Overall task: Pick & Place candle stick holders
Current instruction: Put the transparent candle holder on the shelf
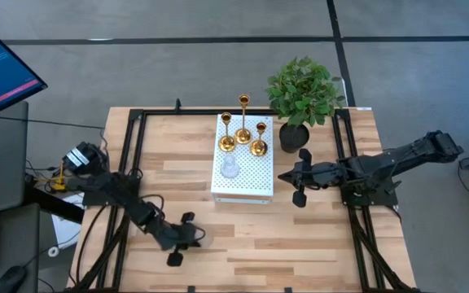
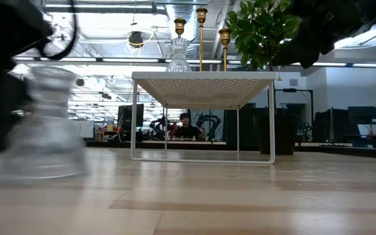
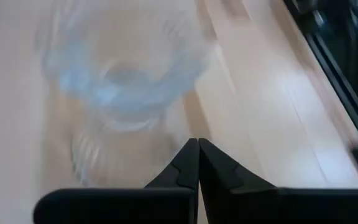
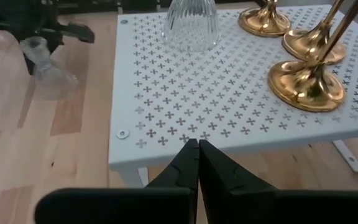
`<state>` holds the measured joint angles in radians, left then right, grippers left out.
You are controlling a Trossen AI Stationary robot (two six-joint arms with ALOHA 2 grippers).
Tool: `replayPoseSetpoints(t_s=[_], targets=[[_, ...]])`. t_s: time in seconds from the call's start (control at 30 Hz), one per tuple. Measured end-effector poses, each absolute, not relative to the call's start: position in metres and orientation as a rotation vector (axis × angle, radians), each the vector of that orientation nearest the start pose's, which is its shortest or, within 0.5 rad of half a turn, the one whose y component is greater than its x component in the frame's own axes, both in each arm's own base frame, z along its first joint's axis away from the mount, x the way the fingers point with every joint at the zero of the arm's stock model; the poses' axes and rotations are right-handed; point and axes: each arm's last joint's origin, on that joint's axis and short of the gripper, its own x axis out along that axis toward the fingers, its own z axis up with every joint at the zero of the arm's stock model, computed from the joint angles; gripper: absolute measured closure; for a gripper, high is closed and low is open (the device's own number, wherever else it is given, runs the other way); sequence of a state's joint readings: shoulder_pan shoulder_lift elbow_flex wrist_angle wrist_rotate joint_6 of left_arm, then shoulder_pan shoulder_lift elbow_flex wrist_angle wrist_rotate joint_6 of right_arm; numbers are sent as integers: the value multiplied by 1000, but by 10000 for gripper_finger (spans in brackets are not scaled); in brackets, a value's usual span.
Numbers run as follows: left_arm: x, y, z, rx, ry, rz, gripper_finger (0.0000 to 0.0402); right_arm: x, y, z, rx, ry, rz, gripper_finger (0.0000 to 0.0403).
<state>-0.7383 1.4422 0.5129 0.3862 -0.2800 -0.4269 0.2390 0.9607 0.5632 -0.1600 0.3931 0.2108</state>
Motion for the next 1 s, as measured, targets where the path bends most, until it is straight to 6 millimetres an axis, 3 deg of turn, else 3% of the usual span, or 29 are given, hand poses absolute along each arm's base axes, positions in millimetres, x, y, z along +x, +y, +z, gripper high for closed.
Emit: replayPoseSetpoints(t_s=[0.3,0.63,0.83,1.0], targets=[[218,-155,164,-83,438,-283,397,196,36,232,31,492,-201,403],[221,-155,171,-47,367,-313,399,196,37,232,29,492,-198,403],[213,-164,166,-203,453,-353,399,196,37,232,30,492,-198,403],[204,-161,153,-263,581,-173,399,196,37,232,32,492,-198,403]])
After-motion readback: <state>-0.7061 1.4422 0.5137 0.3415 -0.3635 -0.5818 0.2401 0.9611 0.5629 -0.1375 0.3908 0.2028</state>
